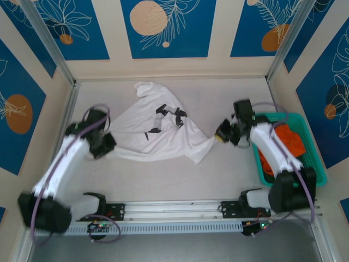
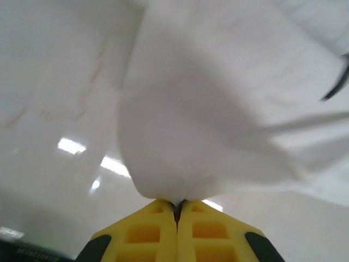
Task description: Fold and stack the t-shirts
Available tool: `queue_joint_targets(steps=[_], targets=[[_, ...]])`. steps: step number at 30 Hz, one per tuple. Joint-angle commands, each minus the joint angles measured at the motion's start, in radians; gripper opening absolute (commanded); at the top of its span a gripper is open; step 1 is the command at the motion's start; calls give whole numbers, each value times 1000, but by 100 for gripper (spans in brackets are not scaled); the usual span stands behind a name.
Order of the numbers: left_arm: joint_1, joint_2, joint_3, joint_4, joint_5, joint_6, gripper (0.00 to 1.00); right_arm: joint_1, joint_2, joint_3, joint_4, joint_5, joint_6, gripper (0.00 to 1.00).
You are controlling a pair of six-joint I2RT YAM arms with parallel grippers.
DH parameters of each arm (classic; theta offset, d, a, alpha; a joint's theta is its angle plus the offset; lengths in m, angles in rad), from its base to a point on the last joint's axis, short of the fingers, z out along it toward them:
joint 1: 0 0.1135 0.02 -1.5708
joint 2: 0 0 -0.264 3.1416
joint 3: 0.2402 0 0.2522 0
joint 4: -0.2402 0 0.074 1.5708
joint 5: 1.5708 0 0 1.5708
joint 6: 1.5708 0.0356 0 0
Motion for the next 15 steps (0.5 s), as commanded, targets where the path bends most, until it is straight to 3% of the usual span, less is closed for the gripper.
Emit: queue_joint_targets(steps=[1, 3, 5, 6, 7, 8, 10, 12, 15], targets=[[27, 272, 519, 168, 102, 178, 0, -76, 241, 515, -63, -5, -45, 0], [34, 444, 1005, 95, 99, 225, 0, -110, 365, 925, -145, -32, -57, 0], [37, 673, 1654, -9, 130, 240, 0, -124, 477, 1354, -192, -34, -66, 0], [48, 740, 1872, 3, 166, 217, 0, -128, 521, 1535, -216, -40, -55, 0], [67, 753, 1961, 58, 215, 174, 0, -141, 557, 1684, -226, -70, -41, 0], [80, 704, 1902, 117, 262, 149, 0, -153, 568, 1787, -235, -100, -30, 0], [78, 529, 1618, 192, 302, 188, 0, -156, 500, 1757, -278, -130, -56, 0], [77, 313, 1238, 277, 328, 236, 0, -125, 335, 1515, -280, -128, -155, 0], [77, -5, 770, 282, 251, 338, 0, -64, 31, 1012, -213, -87, -229, 0]])
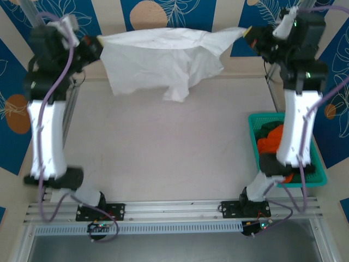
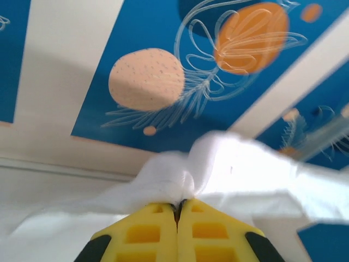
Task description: Fold and stack the t-shirts
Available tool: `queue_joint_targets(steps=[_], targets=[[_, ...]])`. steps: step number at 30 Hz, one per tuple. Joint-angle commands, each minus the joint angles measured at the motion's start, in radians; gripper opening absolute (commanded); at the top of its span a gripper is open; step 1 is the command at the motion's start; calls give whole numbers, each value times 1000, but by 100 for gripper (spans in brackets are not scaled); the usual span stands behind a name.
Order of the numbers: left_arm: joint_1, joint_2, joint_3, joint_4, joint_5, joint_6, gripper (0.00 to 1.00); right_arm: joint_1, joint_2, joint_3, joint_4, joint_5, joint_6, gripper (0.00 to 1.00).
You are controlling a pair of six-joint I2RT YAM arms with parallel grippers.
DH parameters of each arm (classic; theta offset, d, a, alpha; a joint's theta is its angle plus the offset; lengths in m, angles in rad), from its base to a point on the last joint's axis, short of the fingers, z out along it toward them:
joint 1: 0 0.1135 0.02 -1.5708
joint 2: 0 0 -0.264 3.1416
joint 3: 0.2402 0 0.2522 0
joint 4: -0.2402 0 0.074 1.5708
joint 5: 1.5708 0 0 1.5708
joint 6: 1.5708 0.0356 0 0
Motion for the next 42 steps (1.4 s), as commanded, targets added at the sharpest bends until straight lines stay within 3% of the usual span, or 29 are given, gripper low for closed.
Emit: queue_joint_targets(steps=[1, 5, 8, 11, 12, 13, 15, 17, 18, 23, 28, 35, 39, 42], targets=[[6, -281, -380, -14, -24, 124, 0, 71, -232, -397, -76, -11, -111, 0], [6, -569, -887, -85, -18, 127, 0, 135, -598, -1095, 113, -7, -4, 0], [7, -765, -1152, -187, -97, 112, 2, 160, -756, -1454, 67, -17, 70, 0], [4, -953, -1291, -354, -302, -8, 21, 211, -885, -1673, -36, 3, 125, 2], [-6, -992, -1274, -370, -362, -25, 34, 214, -925, -1703, -60, 1, 133, 4], [-7, -1016, -1252, -368, -388, -36, 44, 214, -966, -1718, -88, 2, 149, 12], [-5, -1002, -1193, -394, -477, -115, 38, 213, -1006, -1683, -143, 18, 177, 32], [-6, -937, -1132, -371, -486, -115, 43, 216, -1005, -1605, -178, 66, 185, 56], [-6, -901, -1113, -355, -480, -112, 41, 215, -993, -1563, -192, 107, 184, 60], [-6, -713, -1098, -192, -377, -79, 47, 217, -847, -1453, -96, 226, 149, 55], [-22, -508, -1203, -85, -225, -141, 50, 287, -579, -1472, 16, 222, 136, 51], [-40, -268, -1326, -10, -286, -195, 49, 397, -238, -1525, 151, 247, 170, 47], [-32, -243, -1402, -17, -374, -316, 47, 412, -182, -1611, 233, 231, 244, 44], [-28, -257, -1495, 36, -350, -406, 47, 421, -176, -1676, 263, 236, 296, 43]])
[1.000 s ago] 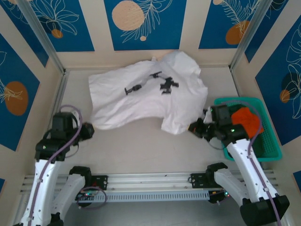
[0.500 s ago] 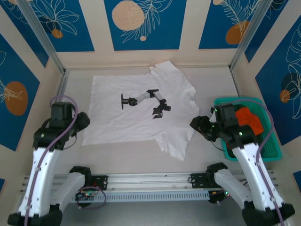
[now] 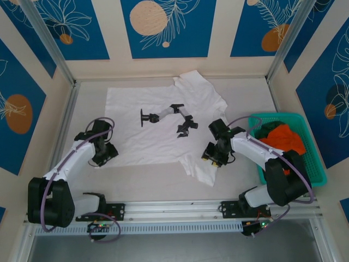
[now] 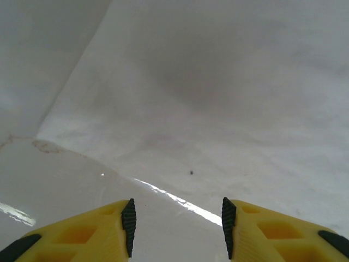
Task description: Fold and stack the t-shirts
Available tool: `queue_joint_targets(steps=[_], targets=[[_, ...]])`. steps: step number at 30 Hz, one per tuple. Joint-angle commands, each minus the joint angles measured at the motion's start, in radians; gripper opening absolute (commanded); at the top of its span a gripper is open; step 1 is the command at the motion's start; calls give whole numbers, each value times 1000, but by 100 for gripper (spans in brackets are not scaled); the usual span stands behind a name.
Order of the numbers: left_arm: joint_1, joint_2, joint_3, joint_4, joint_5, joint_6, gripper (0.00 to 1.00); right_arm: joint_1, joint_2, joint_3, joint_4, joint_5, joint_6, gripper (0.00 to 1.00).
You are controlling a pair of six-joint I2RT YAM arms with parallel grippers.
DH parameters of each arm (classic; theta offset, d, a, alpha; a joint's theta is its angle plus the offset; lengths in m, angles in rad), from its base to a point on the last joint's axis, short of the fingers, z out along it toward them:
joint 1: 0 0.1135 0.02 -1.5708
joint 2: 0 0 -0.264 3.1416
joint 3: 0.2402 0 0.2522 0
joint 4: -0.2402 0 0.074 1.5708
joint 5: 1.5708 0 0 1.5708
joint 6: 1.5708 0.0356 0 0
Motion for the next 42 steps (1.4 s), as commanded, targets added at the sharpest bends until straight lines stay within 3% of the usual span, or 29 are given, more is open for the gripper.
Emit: queue_joint_targets(steps=[1, 6, 11, 15, 20, 23, 27, 33, 42], targets=[[4, -14, -83, 41, -25, -139, 47, 14, 3, -64, 42, 9, 94, 43], [32, 12, -135, 43, -31, -171, 46, 17, -10, -171, 41, -33, 206, 44], [74, -61, -110, -1, -49, -159, 46, 28, -125, -241, 27, -54, 296, 45], [91, -77, 0, -127, -153, -154, 59, 47, -273, -227, -53, 1, 340, 54], [122, -78, 24, -137, -165, -134, 58, 75, -457, -262, -95, 28, 358, 60], [161, -62, -12, -88, -108, -122, 52, 75, -505, -308, -107, -11, 355, 60], [200, -18, -54, 2, -9, -117, 47, 73, -521, -367, 2, -95, 319, 55], [284, 45, -60, 78, 20, -66, 46, 87, -452, -398, 37, -145, 317, 53], [335, 140, -106, 183, 111, -8, 40, 124, -368, -382, 47, -145, 282, 39]])
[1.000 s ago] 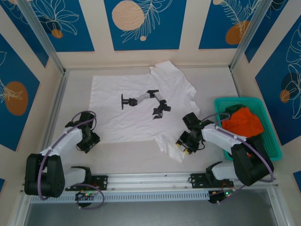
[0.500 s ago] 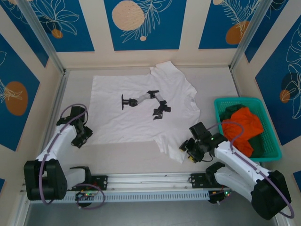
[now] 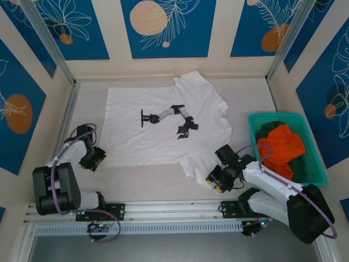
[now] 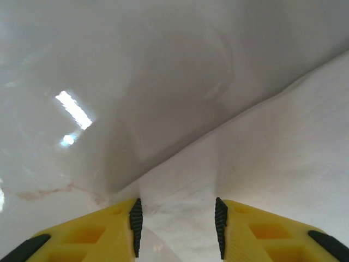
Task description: Fold and stack the t-shirts
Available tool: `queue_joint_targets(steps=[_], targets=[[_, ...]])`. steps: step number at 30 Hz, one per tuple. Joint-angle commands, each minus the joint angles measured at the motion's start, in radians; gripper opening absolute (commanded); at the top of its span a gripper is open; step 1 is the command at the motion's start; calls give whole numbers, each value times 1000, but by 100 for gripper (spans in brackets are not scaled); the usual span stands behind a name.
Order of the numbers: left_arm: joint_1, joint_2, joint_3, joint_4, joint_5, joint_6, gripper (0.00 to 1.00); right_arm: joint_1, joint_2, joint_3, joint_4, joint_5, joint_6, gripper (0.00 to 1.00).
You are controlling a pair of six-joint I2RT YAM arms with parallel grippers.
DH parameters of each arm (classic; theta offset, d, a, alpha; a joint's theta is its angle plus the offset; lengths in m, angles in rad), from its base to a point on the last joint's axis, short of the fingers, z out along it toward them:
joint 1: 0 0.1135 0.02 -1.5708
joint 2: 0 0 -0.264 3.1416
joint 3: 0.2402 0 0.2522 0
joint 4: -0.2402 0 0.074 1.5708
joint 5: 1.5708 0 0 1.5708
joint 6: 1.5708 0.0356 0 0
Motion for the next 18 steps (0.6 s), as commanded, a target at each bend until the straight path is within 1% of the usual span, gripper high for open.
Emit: queue_joint_targets(steps=[1, 4, 7, 8, 9, 11, 15, 18], targets=[[14, 19, -38, 50, 51, 31, 39, 12, 29, -5, 14, -30, -11, 36], [14, 35, -53, 64, 48, 41, 36, 12, 43, -3, 16, -31, -12, 19], [14, 36, -52, 62, 23, 66, 35, 13, 42, 13, -8, -11, -15, 5], [16, 36, -50, 67, 19, 73, 32, 14, 41, 15, -11, -9, -15, 2], [16, 39, -49, 69, 19, 80, 26, 15, 41, 20, -15, -6, -16, 0], [16, 56, -35, 62, 20, 92, 15, 20, 36, 32, -31, 0, -21, 0], [16, 34, -20, 12, -8, 112, 9, 25, 34, 64, -100, 4, -41, 0], [13, -8, -1, -66, -35, 135, 0, 54, 22, 78, -152, -15, -36, 0]])
